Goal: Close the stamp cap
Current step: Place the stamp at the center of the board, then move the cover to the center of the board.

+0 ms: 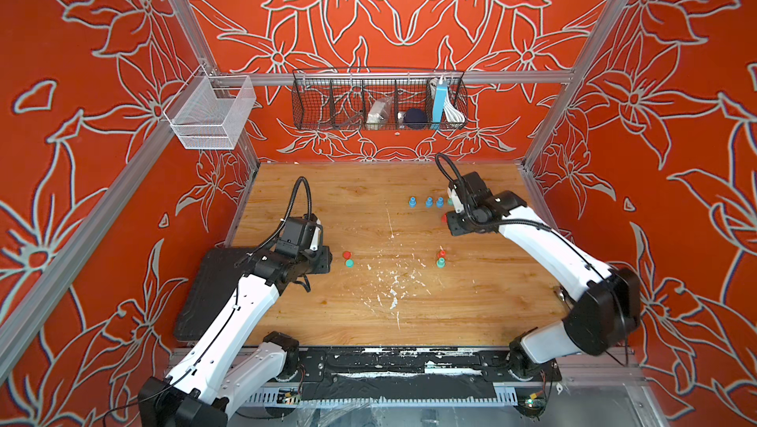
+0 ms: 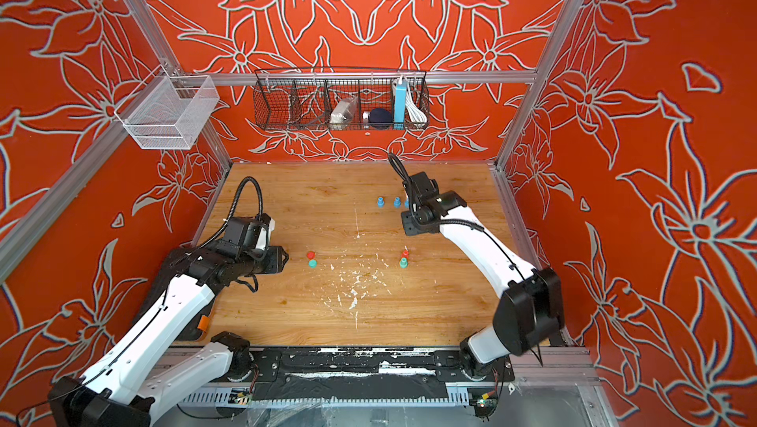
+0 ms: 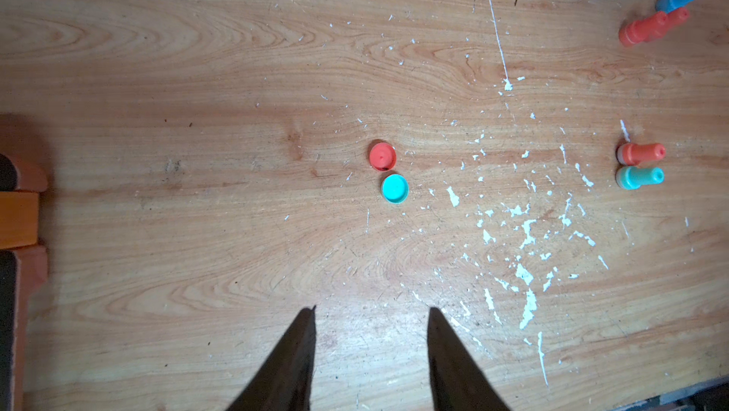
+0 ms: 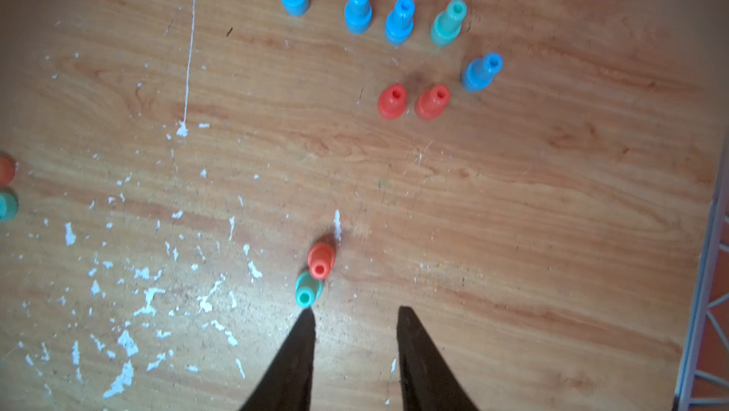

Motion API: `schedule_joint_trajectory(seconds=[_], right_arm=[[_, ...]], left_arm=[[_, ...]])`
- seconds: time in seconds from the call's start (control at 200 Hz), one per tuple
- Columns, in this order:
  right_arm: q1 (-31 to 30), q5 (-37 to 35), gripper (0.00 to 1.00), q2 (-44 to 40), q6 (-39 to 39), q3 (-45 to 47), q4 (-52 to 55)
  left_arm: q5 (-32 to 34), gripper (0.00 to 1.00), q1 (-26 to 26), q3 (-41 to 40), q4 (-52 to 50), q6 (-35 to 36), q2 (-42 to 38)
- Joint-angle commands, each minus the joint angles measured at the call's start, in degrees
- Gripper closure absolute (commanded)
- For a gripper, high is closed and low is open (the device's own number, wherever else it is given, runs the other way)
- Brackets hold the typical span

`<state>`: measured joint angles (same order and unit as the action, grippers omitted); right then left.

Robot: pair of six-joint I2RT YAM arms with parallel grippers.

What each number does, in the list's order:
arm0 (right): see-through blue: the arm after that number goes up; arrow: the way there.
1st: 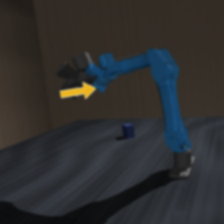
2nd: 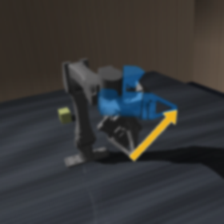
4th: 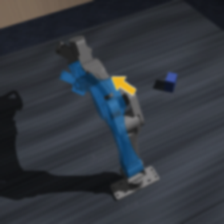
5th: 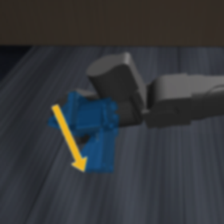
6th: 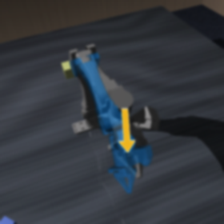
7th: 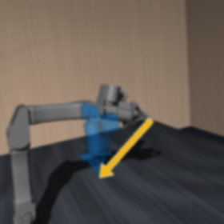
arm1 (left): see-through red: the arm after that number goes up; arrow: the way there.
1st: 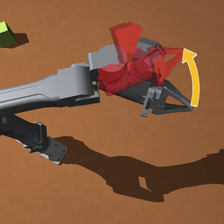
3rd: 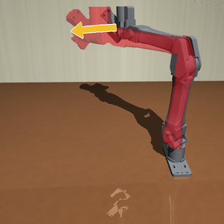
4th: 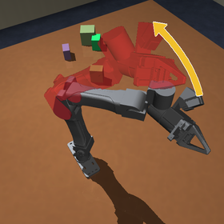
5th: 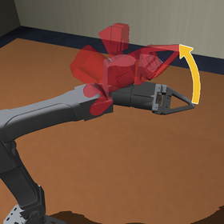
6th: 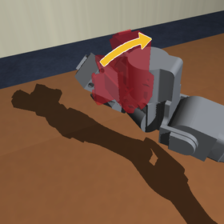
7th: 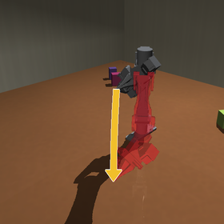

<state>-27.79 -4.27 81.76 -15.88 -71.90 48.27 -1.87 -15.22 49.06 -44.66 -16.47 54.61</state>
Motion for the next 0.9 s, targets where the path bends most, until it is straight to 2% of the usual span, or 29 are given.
schedule_joint_trajectory(seconds=[0.0,0.16,0.405,0.565,0.896], right_arm=[[-0.84,-0.39,0.62,-5.91,-2.21,5.94,0.48],[-1.1,-0.82,0.61,-15.04,-3.73,12.16,2.68],[-1.12,-3.03,0.6,-22.91,-3.37,17.11,5.67],[-1.3,-2.43,0.6,-24.86,-3.92,18.97,5.0],[-1.38,-1.55,0.58,-27.22,-4.47,19.9,4.08]], left_arm=[[-1.67,0.52,0.47,1.54,0.46,-1.59,1.22],[-3.84,0.51,-0.46,1.45,3.17,-5.51,3.46],[-2.06,0.5,-5.6,2.35,8.62,-10.7,9.38],[-0.42,0.5,-8.06,3.3,12.13,-12.62,14.92],[0.56,0.52,-8.42,4.65,18.19,-14.3,26.32]])
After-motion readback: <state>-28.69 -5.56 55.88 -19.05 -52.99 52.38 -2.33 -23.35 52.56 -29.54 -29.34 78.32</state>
